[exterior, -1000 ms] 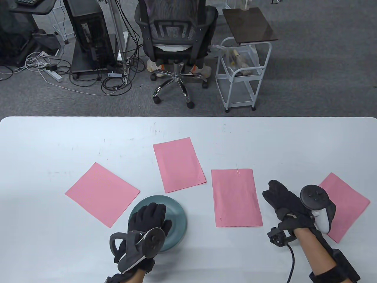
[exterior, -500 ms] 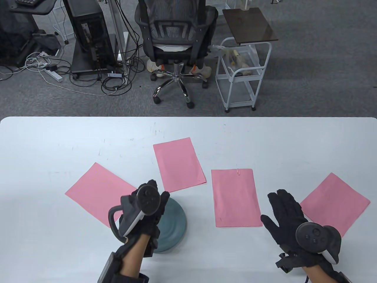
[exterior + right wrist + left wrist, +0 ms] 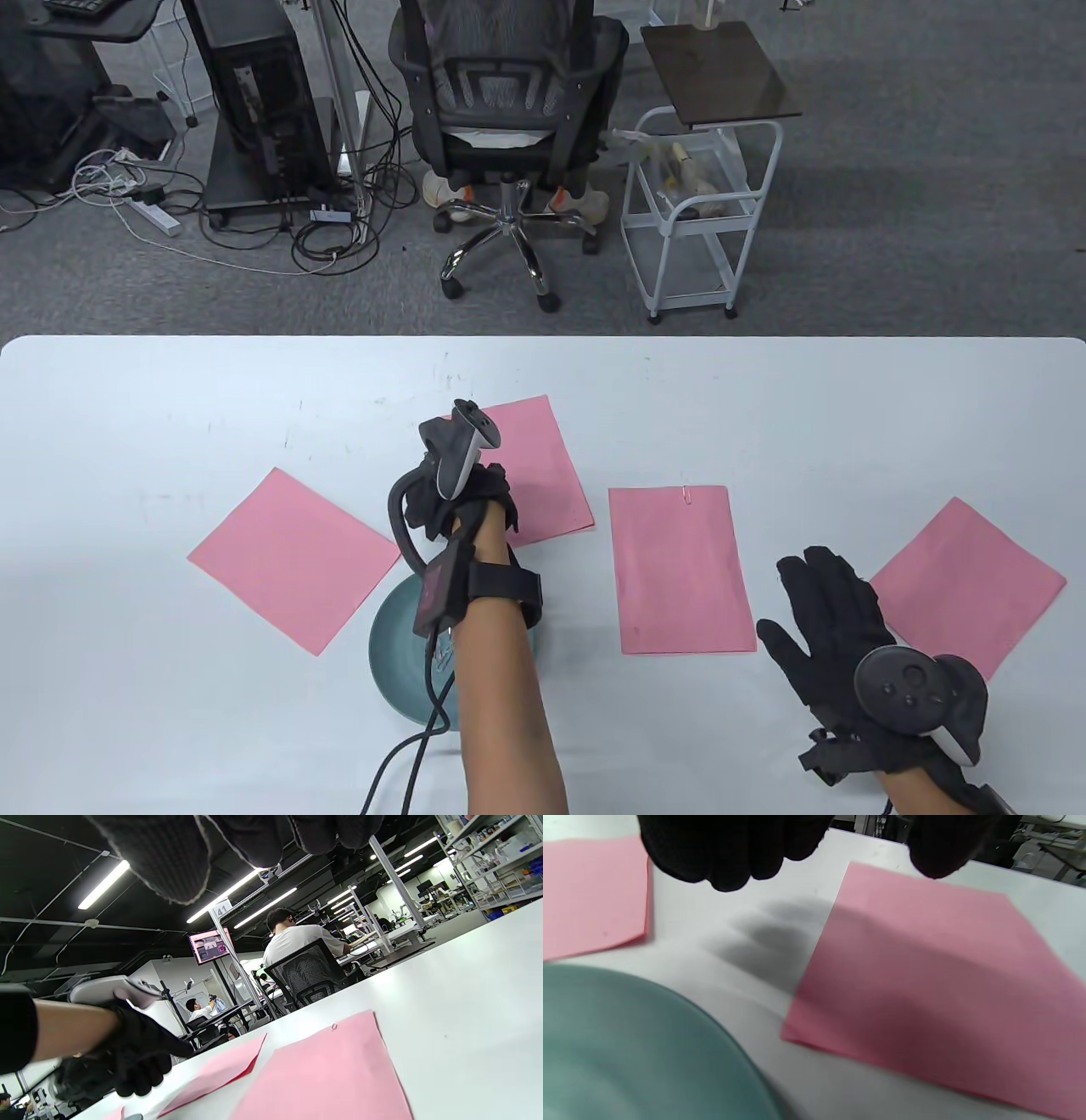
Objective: Pinch and push to attach paper clips
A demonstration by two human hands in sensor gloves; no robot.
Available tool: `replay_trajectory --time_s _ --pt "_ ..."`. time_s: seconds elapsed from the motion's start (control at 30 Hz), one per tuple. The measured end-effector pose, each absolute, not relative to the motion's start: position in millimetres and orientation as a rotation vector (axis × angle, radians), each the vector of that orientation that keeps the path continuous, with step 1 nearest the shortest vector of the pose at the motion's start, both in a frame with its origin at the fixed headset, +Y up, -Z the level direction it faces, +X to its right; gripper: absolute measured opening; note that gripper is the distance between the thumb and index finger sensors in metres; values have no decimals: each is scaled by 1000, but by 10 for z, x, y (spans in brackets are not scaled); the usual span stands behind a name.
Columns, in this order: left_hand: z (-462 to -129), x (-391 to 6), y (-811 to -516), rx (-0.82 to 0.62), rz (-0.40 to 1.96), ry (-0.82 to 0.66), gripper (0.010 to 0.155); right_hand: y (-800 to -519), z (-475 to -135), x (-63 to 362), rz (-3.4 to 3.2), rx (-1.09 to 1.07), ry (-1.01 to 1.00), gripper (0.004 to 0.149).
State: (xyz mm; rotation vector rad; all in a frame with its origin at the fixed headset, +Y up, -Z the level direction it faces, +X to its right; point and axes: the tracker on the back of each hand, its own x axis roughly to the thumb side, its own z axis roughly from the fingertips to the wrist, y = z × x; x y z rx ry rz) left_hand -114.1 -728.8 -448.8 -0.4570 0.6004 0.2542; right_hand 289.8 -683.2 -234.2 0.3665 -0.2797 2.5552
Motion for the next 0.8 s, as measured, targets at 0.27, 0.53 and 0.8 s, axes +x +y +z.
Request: replay_trajectory --time_s 0.27,0.53,0.8 --pt "-4708 -971 -7517 -517 144 616 96 -6796 -2316 2913 2552 363 -304 70" --pt "-4730 -993 -7507 -501 114 611 93 -6812 -2327 2916 2562 357 -288 70" --pt "-4669 -1110 -7502 -431 217 628 82 -6820 -2319 2889 2577 375 -288 70"
